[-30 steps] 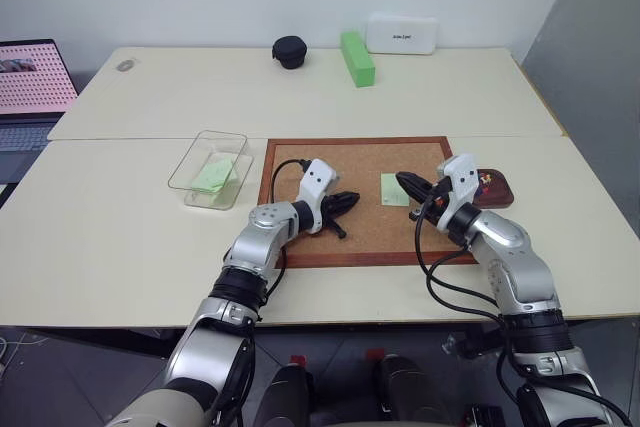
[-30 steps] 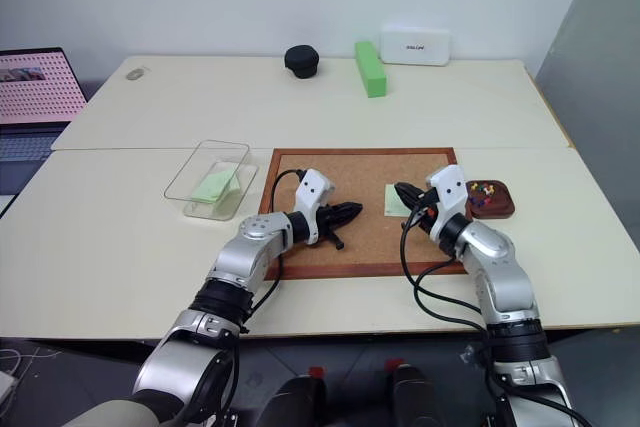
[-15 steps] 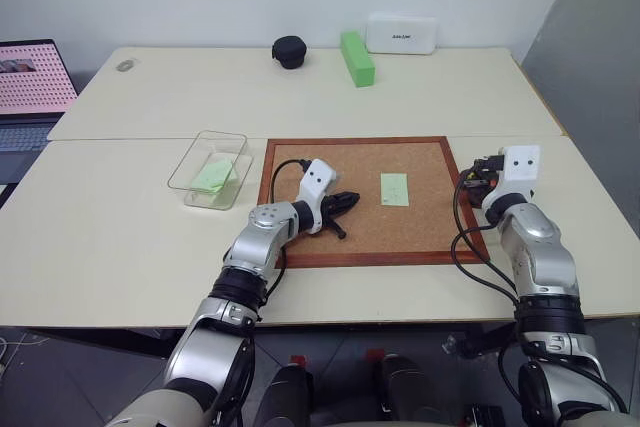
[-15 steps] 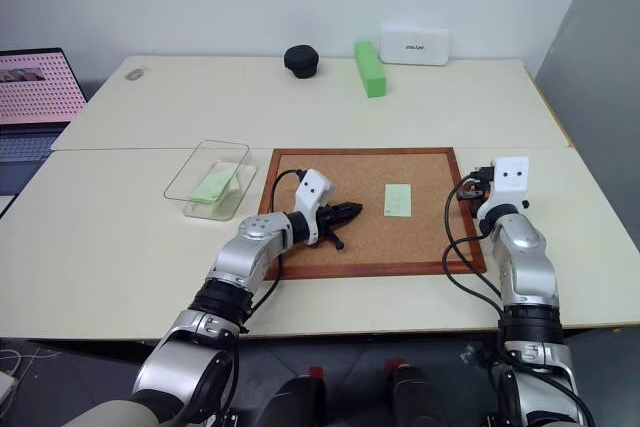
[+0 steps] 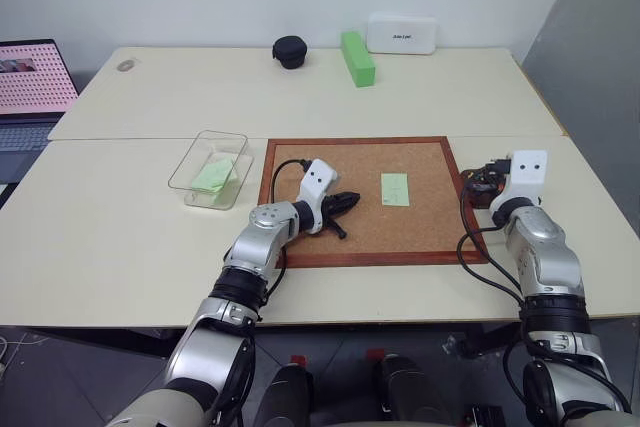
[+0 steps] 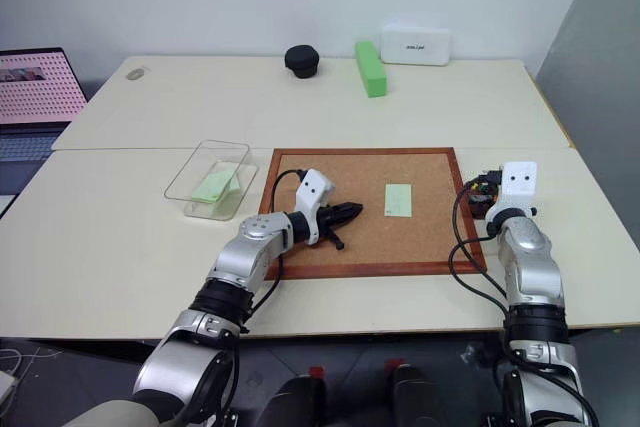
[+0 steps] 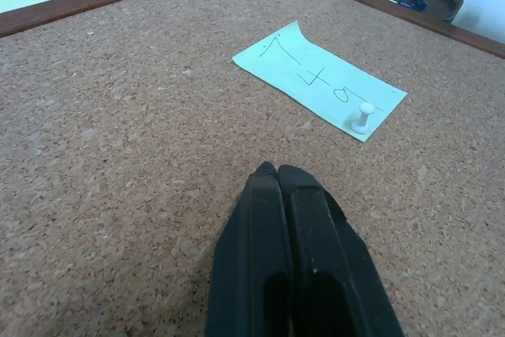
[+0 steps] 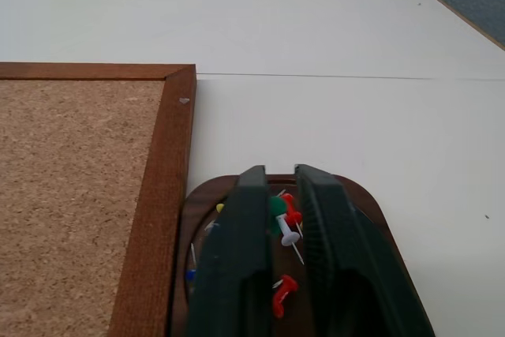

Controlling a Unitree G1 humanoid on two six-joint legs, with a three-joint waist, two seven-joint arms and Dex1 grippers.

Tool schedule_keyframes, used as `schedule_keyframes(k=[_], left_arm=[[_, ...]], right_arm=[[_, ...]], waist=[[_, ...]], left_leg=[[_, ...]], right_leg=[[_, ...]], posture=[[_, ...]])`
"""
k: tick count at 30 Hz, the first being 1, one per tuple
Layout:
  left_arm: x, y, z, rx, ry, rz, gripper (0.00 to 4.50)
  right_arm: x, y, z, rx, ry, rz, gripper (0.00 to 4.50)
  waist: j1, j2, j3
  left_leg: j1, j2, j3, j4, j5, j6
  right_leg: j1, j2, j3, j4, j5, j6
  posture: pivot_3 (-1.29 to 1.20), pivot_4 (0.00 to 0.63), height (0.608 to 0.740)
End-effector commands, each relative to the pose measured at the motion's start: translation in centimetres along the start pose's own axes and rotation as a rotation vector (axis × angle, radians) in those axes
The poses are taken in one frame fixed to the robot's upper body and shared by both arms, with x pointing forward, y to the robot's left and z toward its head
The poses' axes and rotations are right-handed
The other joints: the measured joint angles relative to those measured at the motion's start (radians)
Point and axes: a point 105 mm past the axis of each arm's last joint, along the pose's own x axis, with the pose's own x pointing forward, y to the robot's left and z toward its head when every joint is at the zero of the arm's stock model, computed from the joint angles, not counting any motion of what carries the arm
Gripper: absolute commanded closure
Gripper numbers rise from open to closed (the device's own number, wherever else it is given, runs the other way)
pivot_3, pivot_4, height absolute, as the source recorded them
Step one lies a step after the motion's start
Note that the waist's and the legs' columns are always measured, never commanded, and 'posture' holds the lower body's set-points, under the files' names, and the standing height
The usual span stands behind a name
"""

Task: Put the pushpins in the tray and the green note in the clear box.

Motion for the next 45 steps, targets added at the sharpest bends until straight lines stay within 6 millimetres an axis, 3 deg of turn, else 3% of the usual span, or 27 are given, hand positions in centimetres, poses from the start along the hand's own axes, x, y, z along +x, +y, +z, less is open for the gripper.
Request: schedule_keyframes(k=[1,8,12,17,24,29,36,44,45], left_arm=[[0.2,-0.3,-0.2,0.007,0.007,-0.009,4.50],[0.2,-0.4,-0.3,0.007,0.009,-0.010,4.50],[0.2,-0.3,-0.2,0.007,0.009,-0.008,4.50],[0.2,-0.2,-0.1,0.005,0.009,-0.006,4.50],[0.2,-0.5,-0.2,0.000,0.013,-0.012,4.50],[0.1,-0.3,-0.3,0.007,0.016,-0.006,4.50],[-0.3,-0.2,-0.4,0.006,0.018,0.004,4.50],[-0.3,-0.4,-0.5,0.004,0.021,0.003,4.50],[-0.3,-0.4,-0.5,0.004,0.021,0.002,4.50]], right_arm=[[0.0,-1.0,1.7,0.013,-0.051,-0.033,2.92],[0.0,-1.1,1.8,-0.031,-0.059,-0.039,1.50],[-0.1,0.4,2.8,-0.043,-0.119,0.036,0.73],[-1.8,6.8,3.2,-0.089,-0.192,0.388,0.73],[-3.9,12.1,2.9,-0.092,-0.217,0.641,0.73],[-4.1,14.3,2.2,-0.063,-0.191,0.721,0.73],[-4.3,15.8,-0.2,-0.141,-0.100,0.808,0.73],[-3.9,15.8,-0.8,-0.134,-0.061,0.785,0.73],[-3.8,15.8,-0.8,-0.131,-0.060,0.780,0.90]], waist=[[0.000,0.000,0.000],[0.000,0.000,0.000],[0.000,0.000,0.000],[-0.001,0.000,0.000],[-0.001,0.000,0.000],[0.000,0.000,0.000],[0.000,0.000,0.000],[-0.001,0.000,0.000],[-0.001,0.000,0.000]], left_leg=[[0.000,0.000,0.000,0.000,0.000,0.000],[0.000,0.000,0.000,0.000,0.000,0.000],[0.000,0.000,0.000,0.000,0.000,0.000],[0.000,0.000,0.000,0.000,0.000,0.000],[0.000,0.000,0.000,0.000,0.000,0.000],[0.000,0.000,0.000,0.000,0.000,0.000],[0.000,0.000,0.000,0.000,0.000,0.000],[0.001,0.000,0.000,0.000,0.000,0.000],[0.001,0.000,0.000,0.000,0.000,0.000]], right_leg=[[0.000,0.000,0.000,0.000,0.000,0.000],[0.000,0.000,0.000,0.000,0.000,0.000],[0.000,0.000,0.000,0.000,0.000,0.000],[0.000,0.000,0.000,0.000,0.000,0.000],[0.000,0.000,0.000,0.000,0.000,0.000],[0.000,0.000,0.000,0.000,0.000,0.000],[0.000,0.000,0.000,0.000,0.000,0.000],[0.000,0.000,0.000,0.000,0.000,0.000],[0.000,0.000,-0.001,0.000,0.000,0.000]], posture=[[0.00,0.150,0.740],[0.00,0.150,0.740],[0.00,0.150,0.740],[0.00,0.150,0.740],[0.00,0.150,0.740],[0.00,0.150,0.740],[0.00,0.150,0.740],[0.00,0.150,0.740],[0.00,0.150,0.740]])
